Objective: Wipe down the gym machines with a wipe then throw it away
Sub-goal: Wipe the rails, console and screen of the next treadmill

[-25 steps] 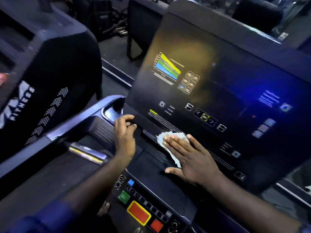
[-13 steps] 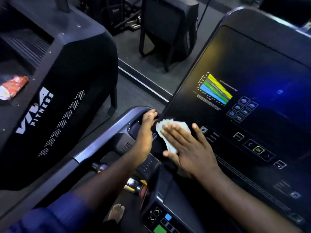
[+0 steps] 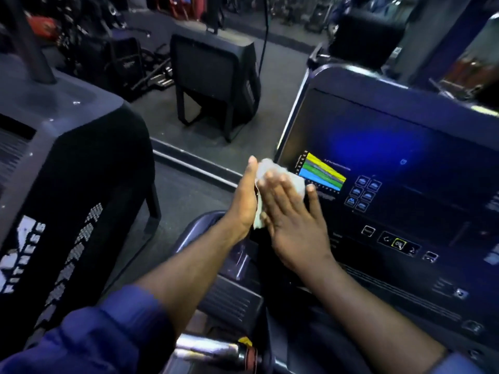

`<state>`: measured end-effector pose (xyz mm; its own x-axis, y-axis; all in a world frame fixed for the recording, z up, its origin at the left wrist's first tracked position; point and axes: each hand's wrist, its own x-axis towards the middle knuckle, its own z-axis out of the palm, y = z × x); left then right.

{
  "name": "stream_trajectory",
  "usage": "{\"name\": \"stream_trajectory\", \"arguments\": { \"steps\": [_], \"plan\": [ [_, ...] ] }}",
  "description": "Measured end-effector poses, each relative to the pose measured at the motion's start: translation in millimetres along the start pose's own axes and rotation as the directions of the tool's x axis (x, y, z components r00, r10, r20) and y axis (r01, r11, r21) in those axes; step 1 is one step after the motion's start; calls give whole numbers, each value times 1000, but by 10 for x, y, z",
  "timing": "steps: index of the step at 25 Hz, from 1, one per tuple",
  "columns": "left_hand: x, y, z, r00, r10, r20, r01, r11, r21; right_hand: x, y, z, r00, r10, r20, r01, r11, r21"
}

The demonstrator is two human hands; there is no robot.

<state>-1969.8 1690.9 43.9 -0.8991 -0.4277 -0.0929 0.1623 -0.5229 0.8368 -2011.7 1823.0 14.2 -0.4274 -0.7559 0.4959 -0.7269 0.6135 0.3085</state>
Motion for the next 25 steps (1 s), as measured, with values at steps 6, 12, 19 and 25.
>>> {"name": "stream_trajectory", "arguments": {
  "steps": [6, 12, 19, 25],
  "plan": [
    [280, 459, 293, 984, 109, 139, -133, 975, 178, 689, 441, -337, 945, 309, -108, -309, 951, 15],
    [584, 661, 505, 970, 67, 235, -98, 987, 125, 1072, 652, -463, 950, 280, -136, -288, 957, -39],
    [921, 562, 614, 986, 109, 122, -146, 924, 353, 918, 852, -488, 924, 351, -154, -360, 933, -32],
    [860, 994, 881, 647, 586, 488, -677, 148, 721, 751, 783, -476, 887, 429, -170, -429, 902, 41]
  ]
}}
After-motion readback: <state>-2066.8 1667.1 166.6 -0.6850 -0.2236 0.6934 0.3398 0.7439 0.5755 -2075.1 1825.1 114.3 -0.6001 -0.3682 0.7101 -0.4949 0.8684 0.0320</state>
